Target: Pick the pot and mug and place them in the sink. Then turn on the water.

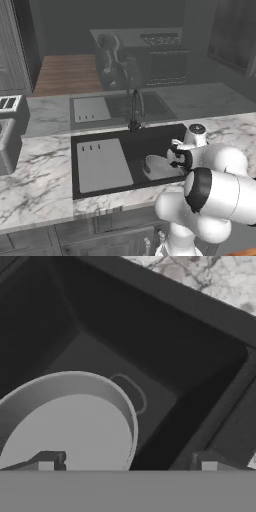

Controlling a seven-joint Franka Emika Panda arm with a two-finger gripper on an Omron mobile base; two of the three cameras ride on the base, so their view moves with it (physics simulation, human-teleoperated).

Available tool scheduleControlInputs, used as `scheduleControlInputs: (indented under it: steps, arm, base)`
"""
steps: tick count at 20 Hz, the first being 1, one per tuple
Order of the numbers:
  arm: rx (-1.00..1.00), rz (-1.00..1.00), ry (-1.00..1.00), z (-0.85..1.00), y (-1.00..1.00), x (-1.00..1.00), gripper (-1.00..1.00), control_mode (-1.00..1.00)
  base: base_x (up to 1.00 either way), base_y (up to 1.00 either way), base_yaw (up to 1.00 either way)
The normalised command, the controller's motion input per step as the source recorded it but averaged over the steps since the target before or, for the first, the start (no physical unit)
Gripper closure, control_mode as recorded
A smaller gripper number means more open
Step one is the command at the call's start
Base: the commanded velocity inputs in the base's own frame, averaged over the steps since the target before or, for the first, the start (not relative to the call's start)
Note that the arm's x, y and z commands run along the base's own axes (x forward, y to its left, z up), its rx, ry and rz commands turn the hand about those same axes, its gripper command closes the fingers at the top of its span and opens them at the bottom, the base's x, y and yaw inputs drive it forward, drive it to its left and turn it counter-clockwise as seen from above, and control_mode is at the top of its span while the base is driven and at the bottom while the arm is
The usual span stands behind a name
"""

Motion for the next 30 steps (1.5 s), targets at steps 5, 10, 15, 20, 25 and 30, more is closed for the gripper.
scheduleControlInputs:
  steps: [5,10,15,20,25,30]
  arm:
    - [0.15,0.09,0.0,0.93,-0.39,-0.15,-1.0,-1.0]
    - [0.16,0.1,0.0,0.7,-0.02,-0.12,-1.0,-1.0]
    - [0.05,0.15,0.0,0.78,0.0,-0.44,-1.0,-1.0]
    - [-0.01,0.12,0.0,0.54,0.08,-0.54,-1.0,-1.0]
    - [-0.14,0.09,0.0,0.22,0.07,-0.67,-1.0,-1.0]
    - [-0.24,0.07,-0.01,0.02,0.06,-0.43,-1.0,-1.0]
  base:
    - [0.0,0.0,0.0]
    - [0.0,0.0,0.0]
    - [0.0,0.0,0.0]
    - [0.0,0.0,0.0]
    - [0.0,0.0,0.0]
    - [0.0,0.0,0.0]
